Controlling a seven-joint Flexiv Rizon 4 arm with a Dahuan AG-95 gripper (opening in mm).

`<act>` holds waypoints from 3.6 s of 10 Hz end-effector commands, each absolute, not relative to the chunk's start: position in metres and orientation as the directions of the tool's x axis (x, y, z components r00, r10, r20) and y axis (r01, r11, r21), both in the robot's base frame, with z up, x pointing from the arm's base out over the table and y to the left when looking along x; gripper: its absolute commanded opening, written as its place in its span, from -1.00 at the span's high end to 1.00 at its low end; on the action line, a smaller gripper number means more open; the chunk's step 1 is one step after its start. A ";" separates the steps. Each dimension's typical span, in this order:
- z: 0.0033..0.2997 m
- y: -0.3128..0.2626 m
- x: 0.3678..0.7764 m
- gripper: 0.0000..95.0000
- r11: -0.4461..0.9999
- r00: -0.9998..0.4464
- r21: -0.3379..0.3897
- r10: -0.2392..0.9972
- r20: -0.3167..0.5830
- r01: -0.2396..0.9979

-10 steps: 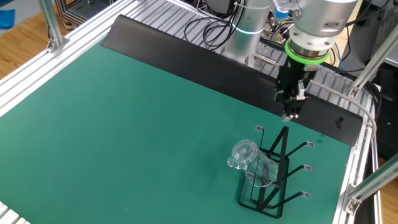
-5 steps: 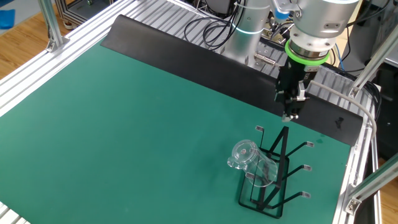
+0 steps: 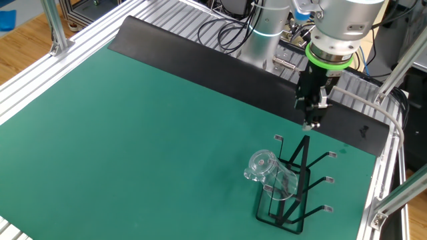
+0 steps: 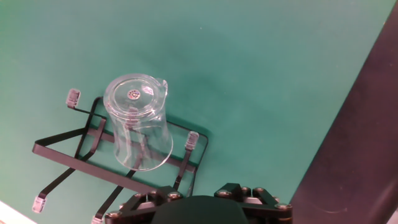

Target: Take the cup off the cup rack

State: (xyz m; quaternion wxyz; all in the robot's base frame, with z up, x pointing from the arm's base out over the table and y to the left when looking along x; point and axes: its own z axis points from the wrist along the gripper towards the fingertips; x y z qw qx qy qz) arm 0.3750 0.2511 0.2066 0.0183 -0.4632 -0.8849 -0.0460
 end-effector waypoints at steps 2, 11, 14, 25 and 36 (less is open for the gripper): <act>0.181 0.265 0.387 -0.20 0.584 -0.583 0.089 0.811 -0.042 0.807; 0.184 0.259 0.398 -0.20 0.596 -0.595 0.098 0.803 -0.044 0.797; 0.179 0.258 0.401 -0.20 0.598 -0.594 0.122 0.801 -0.077 0.792; 0.154 0.259 0.426 -0.20 0.643 -0.622 0.158 0.765 -0.164 0.749; 0.137 0.251 0.454 -0.20 0.657 -0.608 0.170 0.749 -0.264 0.735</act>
